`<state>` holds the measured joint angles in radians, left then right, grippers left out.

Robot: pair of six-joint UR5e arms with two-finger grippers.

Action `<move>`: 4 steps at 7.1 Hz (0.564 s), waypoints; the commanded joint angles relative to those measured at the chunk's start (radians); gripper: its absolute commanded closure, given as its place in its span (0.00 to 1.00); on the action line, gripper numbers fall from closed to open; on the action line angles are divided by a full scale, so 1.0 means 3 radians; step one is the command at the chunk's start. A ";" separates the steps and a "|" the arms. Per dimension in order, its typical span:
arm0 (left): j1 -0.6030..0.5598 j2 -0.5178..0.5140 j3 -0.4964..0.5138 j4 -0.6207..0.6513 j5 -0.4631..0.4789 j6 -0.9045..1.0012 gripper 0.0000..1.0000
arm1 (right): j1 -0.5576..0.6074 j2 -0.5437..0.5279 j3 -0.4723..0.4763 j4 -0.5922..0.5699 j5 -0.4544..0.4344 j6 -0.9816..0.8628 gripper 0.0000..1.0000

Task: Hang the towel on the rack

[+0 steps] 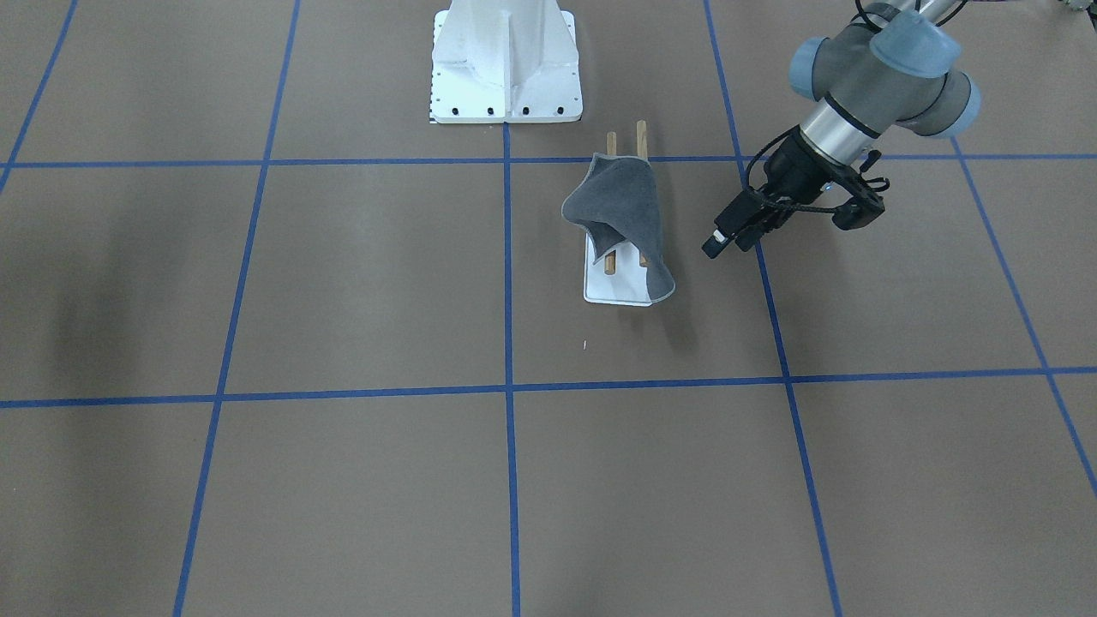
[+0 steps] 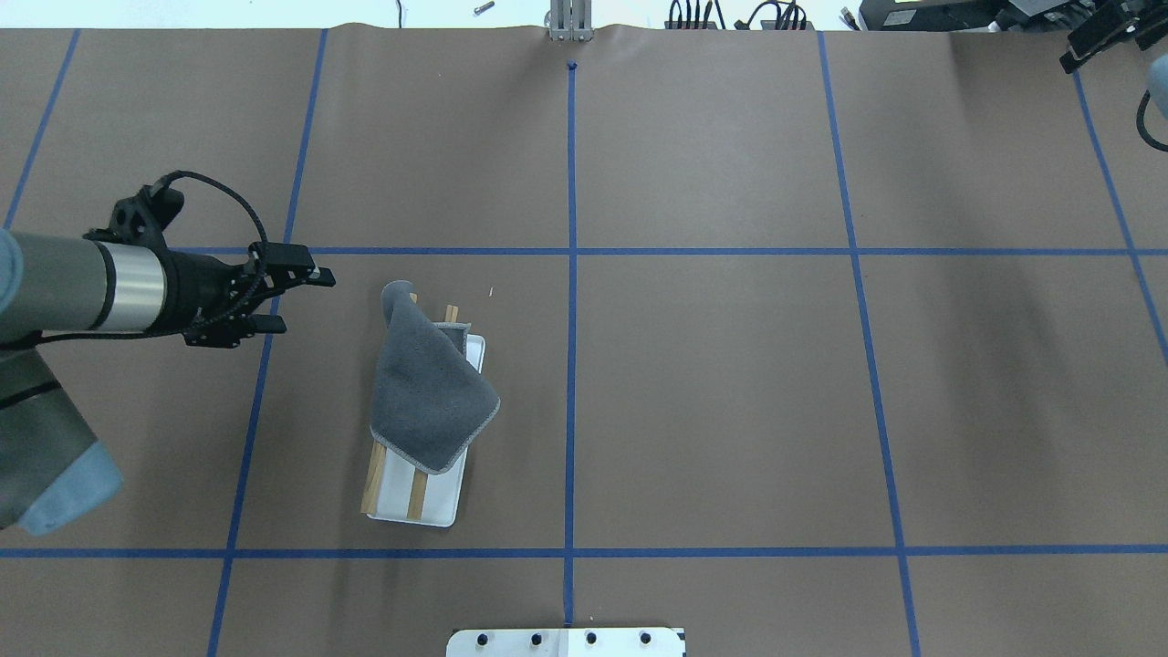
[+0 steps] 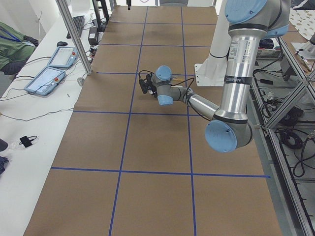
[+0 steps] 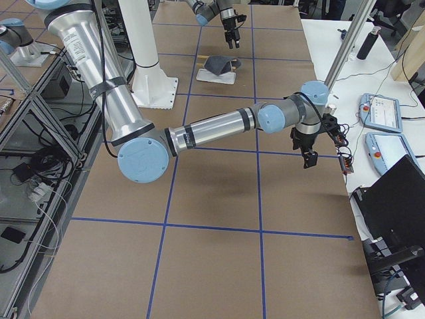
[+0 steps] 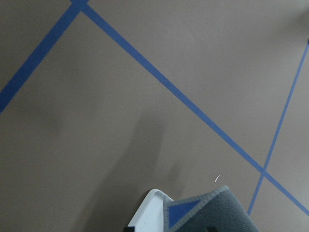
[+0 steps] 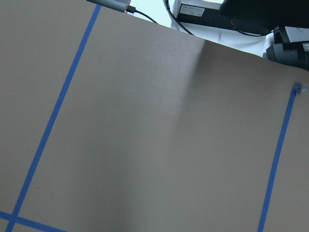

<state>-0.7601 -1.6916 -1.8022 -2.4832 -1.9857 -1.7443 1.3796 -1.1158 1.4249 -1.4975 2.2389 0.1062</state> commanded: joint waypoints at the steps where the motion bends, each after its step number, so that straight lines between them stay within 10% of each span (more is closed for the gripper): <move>1: -0.0583 0.0029 -0.0016 0.0614 -0.0436 0.1337 0.02 | 0.0100 -0.0293 0.0021 0.0037 0.0028 -0.0017 0.00; 4: -0.1222 0.0101 -0.0001 0.1988 -0.0468 0.3945 0.02 | 0.0258 -0.0774 0.0011 0.0011 -0.0008 -0.0511 0.00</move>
<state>-1.0464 -1.6637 -1.8042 -2.0540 -2.1222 -0.8732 1.4359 -1.2928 1.4273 -1.4927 2.2405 0.0067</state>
